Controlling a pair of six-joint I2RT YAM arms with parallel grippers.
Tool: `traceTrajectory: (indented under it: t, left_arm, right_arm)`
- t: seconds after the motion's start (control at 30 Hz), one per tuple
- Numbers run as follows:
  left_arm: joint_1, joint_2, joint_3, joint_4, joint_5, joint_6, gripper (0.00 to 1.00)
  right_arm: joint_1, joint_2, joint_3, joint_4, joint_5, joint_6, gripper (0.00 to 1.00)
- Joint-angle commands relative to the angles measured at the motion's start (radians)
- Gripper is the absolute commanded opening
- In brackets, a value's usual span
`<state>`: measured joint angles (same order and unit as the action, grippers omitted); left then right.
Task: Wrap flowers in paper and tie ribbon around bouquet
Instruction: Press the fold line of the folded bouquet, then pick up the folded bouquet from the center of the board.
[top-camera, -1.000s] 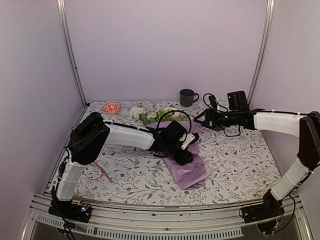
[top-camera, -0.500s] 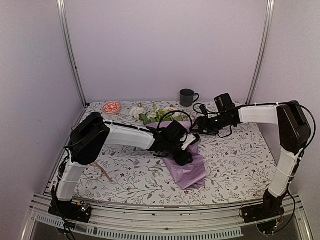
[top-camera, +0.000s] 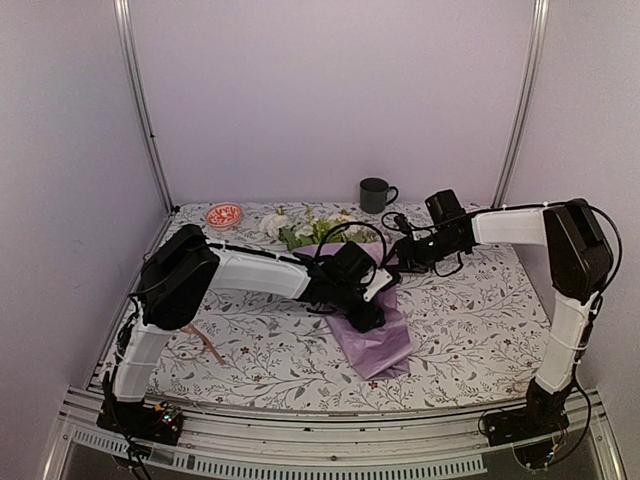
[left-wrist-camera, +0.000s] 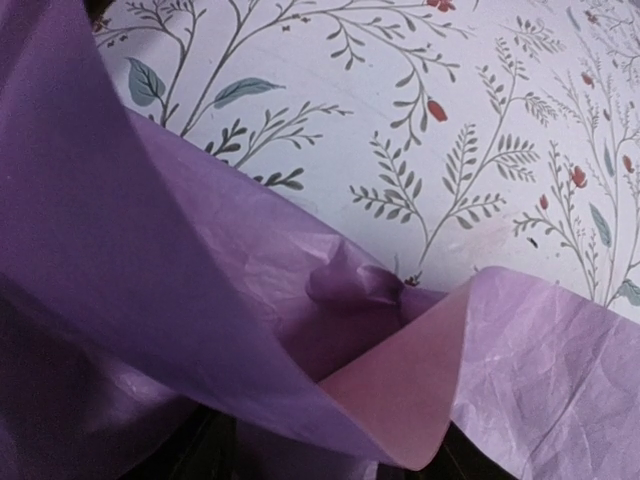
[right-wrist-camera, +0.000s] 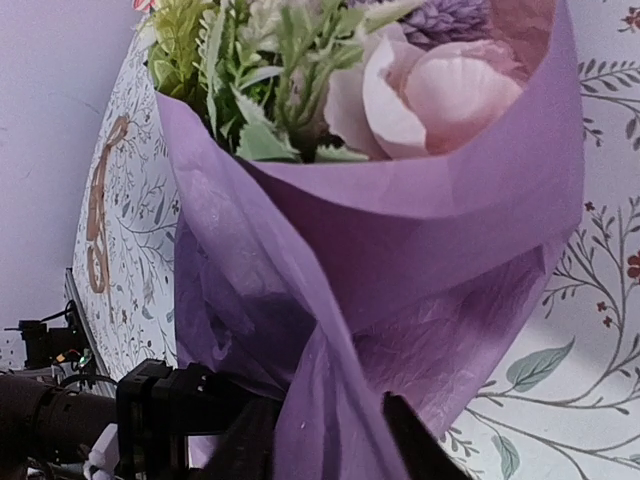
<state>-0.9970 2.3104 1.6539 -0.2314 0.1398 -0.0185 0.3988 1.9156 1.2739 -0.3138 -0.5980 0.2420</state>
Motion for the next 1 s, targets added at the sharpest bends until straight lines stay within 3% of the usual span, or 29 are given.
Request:
traceTrajectory:
  t: [0.0,0.03,0.07,0.13,0.33,0.67,0.7,0.87,0.97]
  left_arm:
    - [-0.030,-0.028,-0.001,-0.061,-0.024,0.033,0.58]
    - [-0.041,-0.038,-0.004,-0.058,-0.037,0.051,0.58]
    - [-0.057,-0.049,-0.009,-0.053,-0.055,0.075,0.59]
    - [-0.091,-0.070,-0.025,-0.034,-0.081,0.128,0.60]
    - [-0.198,-0.088,-0.066,-0.032,-0.146,0.271,0.62]
    - [-0.221,-0.060,-0.086,-0.146,-0.036,0.346,0.59]
    - [-0.217,-0.061,-0.105,-0.137,-0.025,0.346,0.59]
    - [-0.201,-0.032,-0.127,-0.116,0.028,0.338,0.59]
    - [-0.196,-0.029,-0.126,-0.111,0.057,0.343,0.58]
  right_arm:
    - [-0.020,0.076,0.090,0.038,-0.074,-0.027,0.10]
    - [-0.029,0.089,0.100,0.046,-0.060,-0.031,0.02]
    - [-0.039,0.098,0.105,0.056,-0.031,-0.033,0.01]
    - [-0.048,0.110,0.101,0.073,0.032,-0.037,0.00]
    - [-0.050,0.117,0.001,0.211,-0.035,0.018,0.00]
    - [-0.076,0.135,0.010,0.300,0.008,0.049,0.01]
    - [-0.076,0.145,0.022,0.293,0.017,0.041,0.06]
    - [-0.079,0.114,0.052,0.150,0.122,-0.036,0.51]
    - [-0.112,0.022,-0.022,0.113,0.105,-0.037,0.69]
